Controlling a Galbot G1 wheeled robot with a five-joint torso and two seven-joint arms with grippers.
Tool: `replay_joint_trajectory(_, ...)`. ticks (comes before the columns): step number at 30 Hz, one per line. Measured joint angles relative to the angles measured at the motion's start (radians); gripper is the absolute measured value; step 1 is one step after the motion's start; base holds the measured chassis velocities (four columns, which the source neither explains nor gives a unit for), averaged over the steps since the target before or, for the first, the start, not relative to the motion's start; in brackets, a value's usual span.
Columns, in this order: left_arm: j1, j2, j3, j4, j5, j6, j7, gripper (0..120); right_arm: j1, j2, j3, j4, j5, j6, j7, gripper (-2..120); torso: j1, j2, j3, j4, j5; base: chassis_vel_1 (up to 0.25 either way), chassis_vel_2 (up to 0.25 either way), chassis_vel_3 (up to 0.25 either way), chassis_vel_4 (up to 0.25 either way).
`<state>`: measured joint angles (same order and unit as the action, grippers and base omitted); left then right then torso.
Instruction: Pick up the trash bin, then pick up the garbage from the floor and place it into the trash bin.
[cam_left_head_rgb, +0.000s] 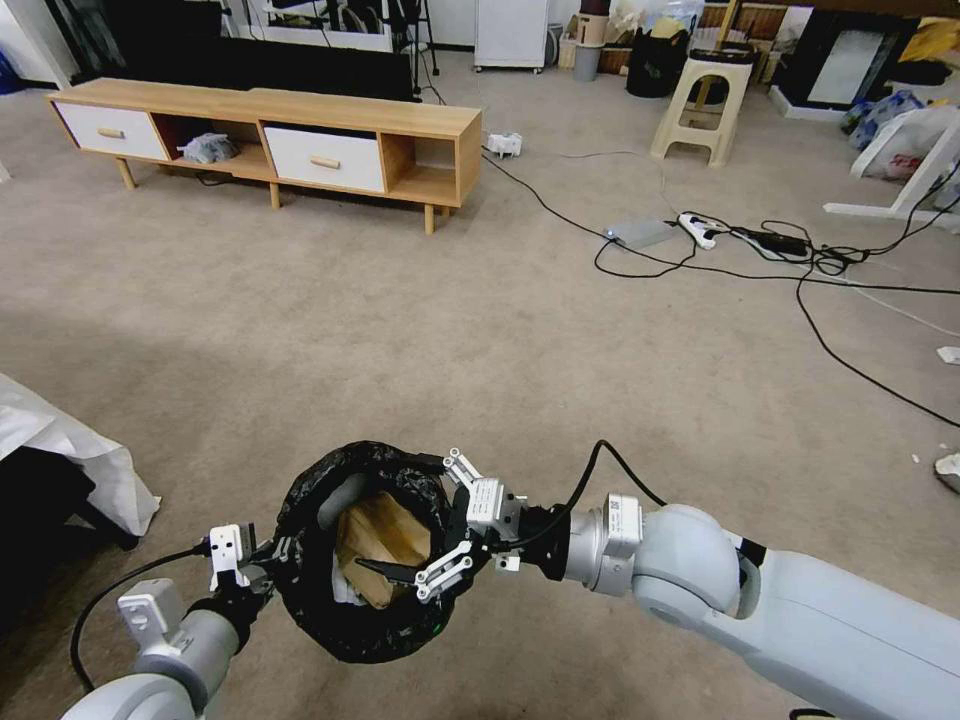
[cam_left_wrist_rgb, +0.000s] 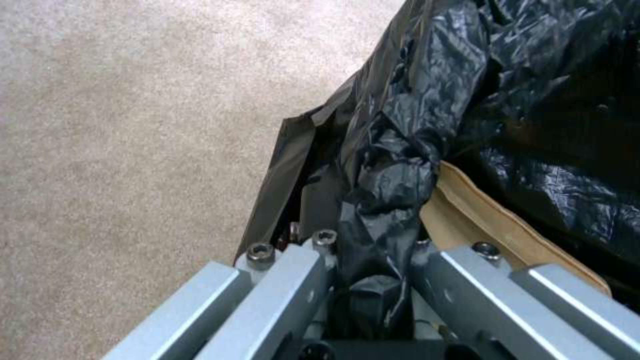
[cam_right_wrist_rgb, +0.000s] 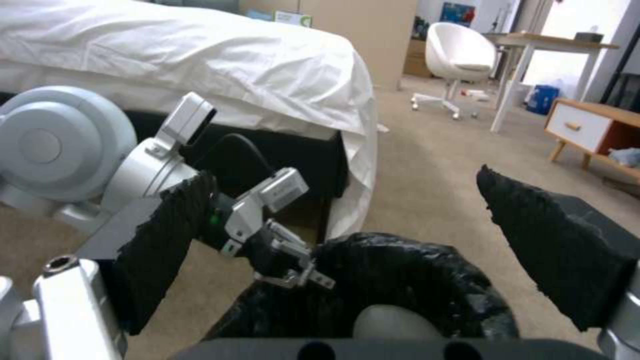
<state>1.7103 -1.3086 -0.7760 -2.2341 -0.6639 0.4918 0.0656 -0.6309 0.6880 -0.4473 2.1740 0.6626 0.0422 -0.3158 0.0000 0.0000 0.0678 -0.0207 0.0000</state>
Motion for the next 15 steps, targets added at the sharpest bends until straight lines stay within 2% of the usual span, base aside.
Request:
replay_joint_trajectory(6,-0.002,0.005,0.001,0.003,0.001,0.0,0.0,1,-0.031,-0.022,0.064,0.011,0.007,0.0,0.0,100,0.0,0.0,0.0,0.0001,0.0,0.0,0.0,0.0,0.0)
replay_joint_trajectory(15,-0.005,0.031,0.003,0.008,-0.004,0.0,0.0,1,-0.159,-0.061,0.221,0.026,0.007,0.001,0.001,100,0.0,0.0,0.0,0.0,0.0001,0.0,0.0,0.0,0.0)
